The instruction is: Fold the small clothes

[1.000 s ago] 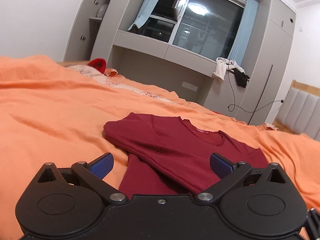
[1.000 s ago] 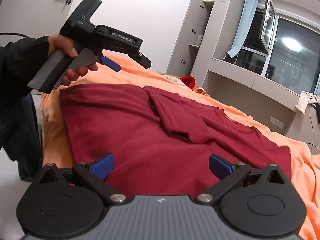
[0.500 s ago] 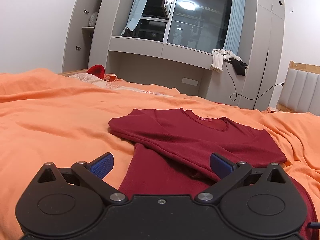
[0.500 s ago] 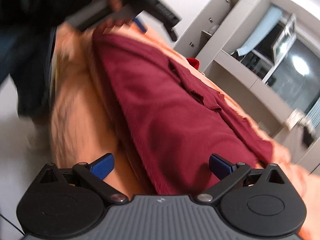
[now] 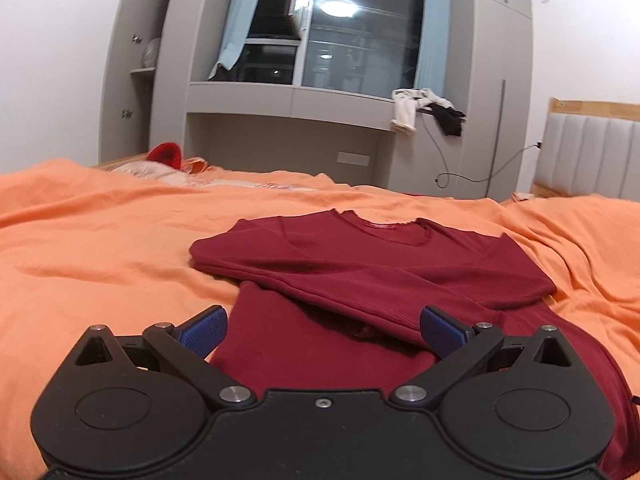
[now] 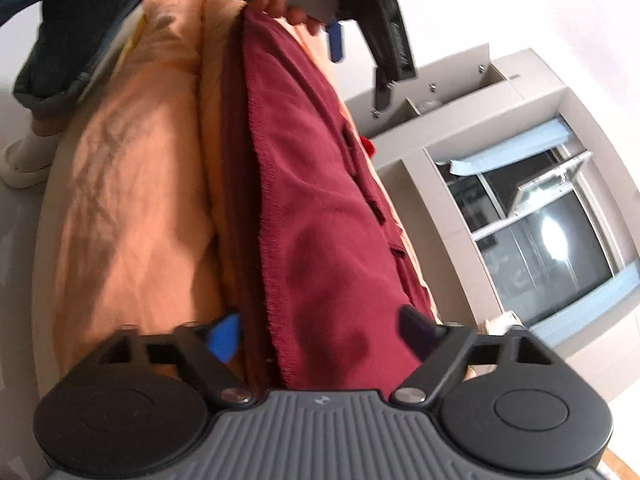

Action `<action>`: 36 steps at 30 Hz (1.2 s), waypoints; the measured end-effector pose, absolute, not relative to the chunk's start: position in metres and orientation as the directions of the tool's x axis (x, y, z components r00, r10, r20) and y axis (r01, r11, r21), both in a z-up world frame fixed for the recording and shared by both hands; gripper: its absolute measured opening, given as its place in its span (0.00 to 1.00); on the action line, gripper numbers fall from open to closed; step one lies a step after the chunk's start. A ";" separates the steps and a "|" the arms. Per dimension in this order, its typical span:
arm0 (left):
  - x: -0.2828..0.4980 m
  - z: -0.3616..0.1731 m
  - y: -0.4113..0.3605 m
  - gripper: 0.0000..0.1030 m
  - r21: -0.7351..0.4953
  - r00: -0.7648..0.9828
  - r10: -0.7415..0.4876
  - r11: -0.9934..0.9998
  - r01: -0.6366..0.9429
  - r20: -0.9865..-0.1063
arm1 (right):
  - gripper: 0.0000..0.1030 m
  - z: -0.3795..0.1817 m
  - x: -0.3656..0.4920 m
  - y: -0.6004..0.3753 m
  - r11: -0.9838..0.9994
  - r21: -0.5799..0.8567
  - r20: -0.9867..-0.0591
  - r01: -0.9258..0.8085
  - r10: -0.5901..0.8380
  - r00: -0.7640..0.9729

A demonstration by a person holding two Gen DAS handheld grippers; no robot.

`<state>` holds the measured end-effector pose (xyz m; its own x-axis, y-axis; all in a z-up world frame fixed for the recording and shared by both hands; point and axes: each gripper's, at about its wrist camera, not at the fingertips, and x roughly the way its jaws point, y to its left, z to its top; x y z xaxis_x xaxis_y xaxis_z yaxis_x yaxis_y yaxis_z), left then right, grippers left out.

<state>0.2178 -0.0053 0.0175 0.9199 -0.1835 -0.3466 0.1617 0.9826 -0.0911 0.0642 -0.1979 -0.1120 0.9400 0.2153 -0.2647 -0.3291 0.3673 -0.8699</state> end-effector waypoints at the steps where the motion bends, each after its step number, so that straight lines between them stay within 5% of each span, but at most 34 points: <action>1: 0.216 0.017 -0.007 0.99 -0.087 0.920 -0.189 0.982 0.169 -0.343 | 0.65 -0.114 0.063 -0.197 0.355 -0.871 -0.274 -0.340 0.225 0.935; 7: 0.201 0.016 -0.013 0.99 -0.059 0.943 -0.177 0.984 0.167 -0.282 | 0.41 -0.116 0.053 -0.195 0.336 -0.873 -0.280 -0.354 0.251 0.927; 14: 0.176 0.013 -0.020 0.99 -0.019 0.952 -0.205 0.978 0.206 -0.227 | 0.31 -0.104 0.046 -0.204 0.391 -0.850 -0.258 -0.353 0.275 0.926; 19: 0.152 0.007 -0.024 0.99 -0.029 0.951 -0.215 0.976 0.214 -0.223 | 0.15 -0.093 0.043 -0.209 0.450 -0.827 -0.224 -0.338 0.287 0.931; 36: 0.103 -0.015 -0.057 0.99 0.056 0.874 -0.420 0.894 0.445 -0.245 | 0.14 -0.046 0.055 -0.235 0.679 -0.653 -0.197 -0.336 0.277 0.941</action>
